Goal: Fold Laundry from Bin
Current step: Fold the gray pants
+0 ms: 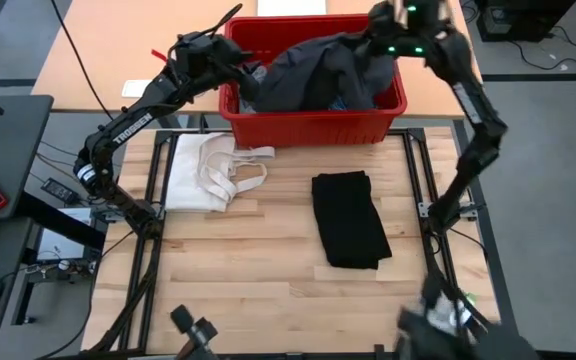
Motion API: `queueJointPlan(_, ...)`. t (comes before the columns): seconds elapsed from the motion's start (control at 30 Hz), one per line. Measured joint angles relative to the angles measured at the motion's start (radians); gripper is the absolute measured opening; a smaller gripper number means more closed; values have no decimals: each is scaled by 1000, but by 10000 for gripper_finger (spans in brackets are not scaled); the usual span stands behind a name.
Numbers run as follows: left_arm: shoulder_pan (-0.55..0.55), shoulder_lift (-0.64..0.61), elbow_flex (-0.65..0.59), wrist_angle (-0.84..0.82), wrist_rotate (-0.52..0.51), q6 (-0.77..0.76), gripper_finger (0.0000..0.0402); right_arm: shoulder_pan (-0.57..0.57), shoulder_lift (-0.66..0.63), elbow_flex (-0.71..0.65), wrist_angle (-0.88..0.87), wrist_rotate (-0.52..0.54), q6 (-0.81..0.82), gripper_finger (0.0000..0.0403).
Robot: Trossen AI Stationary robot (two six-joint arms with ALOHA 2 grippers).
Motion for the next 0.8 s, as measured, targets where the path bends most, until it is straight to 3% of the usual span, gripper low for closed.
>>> queueJointPlan(0.13, -23, -65, 0, 28, 13, -8, 141, 56, -89, 0, 40, -45, 53, 7)
queueJointPlan(0.37, -100, -194, 1, 42, 214, 53, 141, 177, -168, 0, 44, -45, 137, 6)
queueJointPlan(0.6, -249, -258, 1, -31, 217, -27, 141, 284, -172, 0, 22, -39, 196, 6)
queueJointPlan(0.8, -406, -270, 2, -111, 166, -165, 141, 388, -172, 0, -114, 51, 219, 6)
